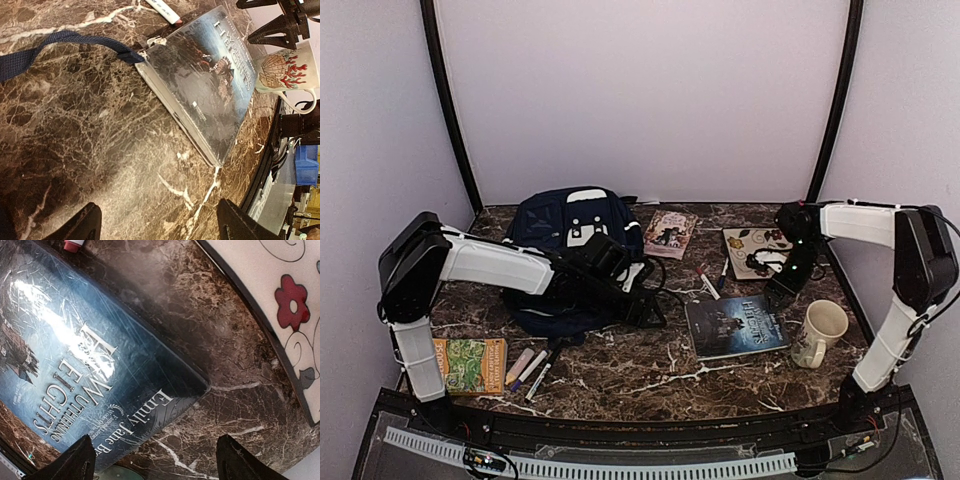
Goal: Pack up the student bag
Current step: Adjust the book at the center of the board.
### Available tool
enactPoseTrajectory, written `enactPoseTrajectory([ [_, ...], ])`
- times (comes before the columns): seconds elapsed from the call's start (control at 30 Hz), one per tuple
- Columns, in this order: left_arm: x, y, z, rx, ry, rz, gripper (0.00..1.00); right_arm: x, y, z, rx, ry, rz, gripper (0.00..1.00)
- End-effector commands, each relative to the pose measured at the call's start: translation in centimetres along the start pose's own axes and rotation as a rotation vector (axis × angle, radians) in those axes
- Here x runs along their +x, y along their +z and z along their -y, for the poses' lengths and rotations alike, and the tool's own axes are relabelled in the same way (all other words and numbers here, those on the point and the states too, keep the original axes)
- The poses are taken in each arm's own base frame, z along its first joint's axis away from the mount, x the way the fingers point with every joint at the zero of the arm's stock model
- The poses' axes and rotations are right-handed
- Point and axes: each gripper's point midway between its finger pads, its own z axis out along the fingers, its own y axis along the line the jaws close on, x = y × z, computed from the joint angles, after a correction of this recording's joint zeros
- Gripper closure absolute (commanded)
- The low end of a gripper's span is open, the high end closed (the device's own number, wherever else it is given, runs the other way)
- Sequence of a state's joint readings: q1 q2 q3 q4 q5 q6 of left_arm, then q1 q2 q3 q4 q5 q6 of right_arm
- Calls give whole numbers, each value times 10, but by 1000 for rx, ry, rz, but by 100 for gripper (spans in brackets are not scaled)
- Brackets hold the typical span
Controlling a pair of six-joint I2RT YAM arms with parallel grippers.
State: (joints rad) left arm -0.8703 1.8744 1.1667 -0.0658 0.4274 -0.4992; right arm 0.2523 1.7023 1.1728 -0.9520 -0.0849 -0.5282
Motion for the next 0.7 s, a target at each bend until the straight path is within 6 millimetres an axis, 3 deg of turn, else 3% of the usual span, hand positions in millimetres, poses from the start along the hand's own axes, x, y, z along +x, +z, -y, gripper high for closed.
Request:
enactPoseTrajectory([
  [0.0,-11,5,17,55,-2,20,18,3,10,0,-31,20,-40,15],
  [0.1,-6,9,16,56,-7,6,18,3,17,-3,-68,23,-58,11],
  [0.23,-2,12,15,52,-11,-3,18,5,24,-9,-112,23,-86,12],
  [0.43,-3,8,7,-5,-18,5,20,0,35,-24,-148,-24,-113,25],
  [0.5,-3,4,3,-34,-17,12,20,-11,38,-35,-147,-77,-105,32],
  [0.67,13,0,-13,-100,-62,-6,18,-49,43,-65,-135,-193,-72,37],
])
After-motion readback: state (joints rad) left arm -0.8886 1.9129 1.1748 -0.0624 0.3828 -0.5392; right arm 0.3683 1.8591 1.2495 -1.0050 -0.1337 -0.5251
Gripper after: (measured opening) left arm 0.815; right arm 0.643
